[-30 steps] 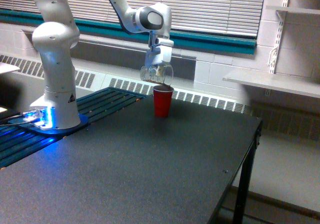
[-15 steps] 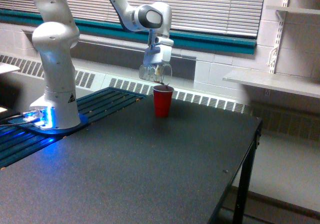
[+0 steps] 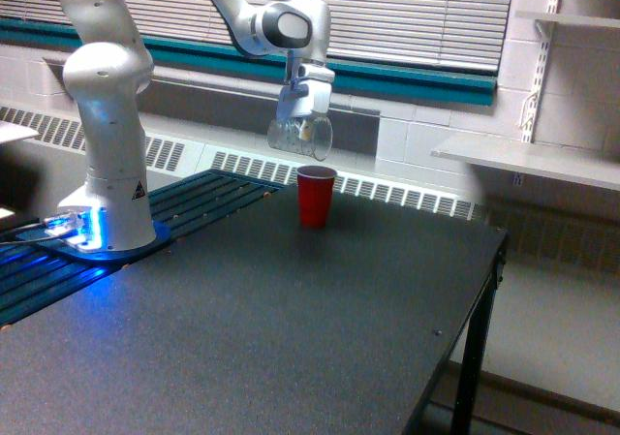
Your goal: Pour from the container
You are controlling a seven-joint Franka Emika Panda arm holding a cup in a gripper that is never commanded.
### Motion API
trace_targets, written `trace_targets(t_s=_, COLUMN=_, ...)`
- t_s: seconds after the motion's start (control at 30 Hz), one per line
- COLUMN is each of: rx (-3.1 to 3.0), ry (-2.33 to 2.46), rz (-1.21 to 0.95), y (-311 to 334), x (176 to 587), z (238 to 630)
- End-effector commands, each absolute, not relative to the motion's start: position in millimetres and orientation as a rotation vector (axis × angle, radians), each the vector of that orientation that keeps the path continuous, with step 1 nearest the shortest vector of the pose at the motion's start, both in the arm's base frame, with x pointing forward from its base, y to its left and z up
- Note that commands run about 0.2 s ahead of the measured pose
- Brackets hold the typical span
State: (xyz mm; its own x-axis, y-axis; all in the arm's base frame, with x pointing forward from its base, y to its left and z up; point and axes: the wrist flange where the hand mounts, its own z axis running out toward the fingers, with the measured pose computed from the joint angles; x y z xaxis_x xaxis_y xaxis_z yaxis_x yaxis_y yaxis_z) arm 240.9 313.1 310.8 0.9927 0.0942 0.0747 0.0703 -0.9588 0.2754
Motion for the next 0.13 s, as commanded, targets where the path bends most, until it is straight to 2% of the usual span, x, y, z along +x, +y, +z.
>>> trace_targets(t_s=0.03, rx=2.869, ry=0.147, rz=0.134, y=305.9, x=234.6, z=320.0)
trace_targets(t_s=0.13, rx=2.88, ry=0.143, rz=0.157, y=301.9, x=231.3, z=325.0)
